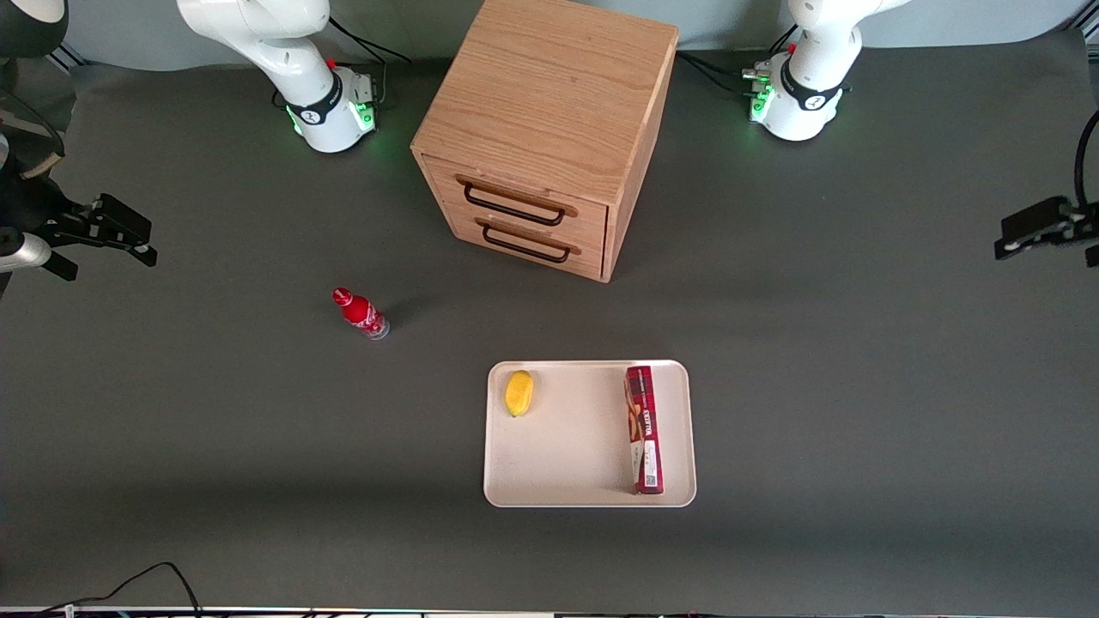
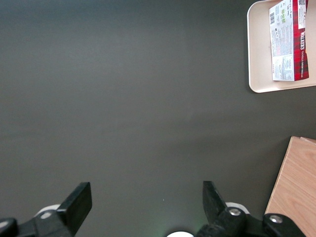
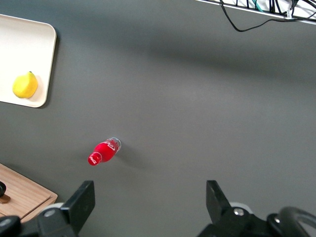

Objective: Place red cookie box on tray

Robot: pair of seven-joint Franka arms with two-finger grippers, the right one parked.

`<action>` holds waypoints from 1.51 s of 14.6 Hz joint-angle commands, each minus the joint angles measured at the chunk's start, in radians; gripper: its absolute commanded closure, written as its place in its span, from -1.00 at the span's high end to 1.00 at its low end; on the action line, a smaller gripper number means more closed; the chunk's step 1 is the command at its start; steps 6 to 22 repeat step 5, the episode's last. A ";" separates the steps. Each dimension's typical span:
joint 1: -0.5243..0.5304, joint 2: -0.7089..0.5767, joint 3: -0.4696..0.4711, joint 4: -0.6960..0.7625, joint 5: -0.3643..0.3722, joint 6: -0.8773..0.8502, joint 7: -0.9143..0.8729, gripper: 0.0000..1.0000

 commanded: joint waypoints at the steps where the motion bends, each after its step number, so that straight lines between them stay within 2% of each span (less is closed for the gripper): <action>1: 0.007 -0.072 -0.005 -0.068 -0.014 -0.034 0.026 1.00; 22: -0.005 -0.072 -0.010 -0.065 -0.016 -0.036 0.028 1.00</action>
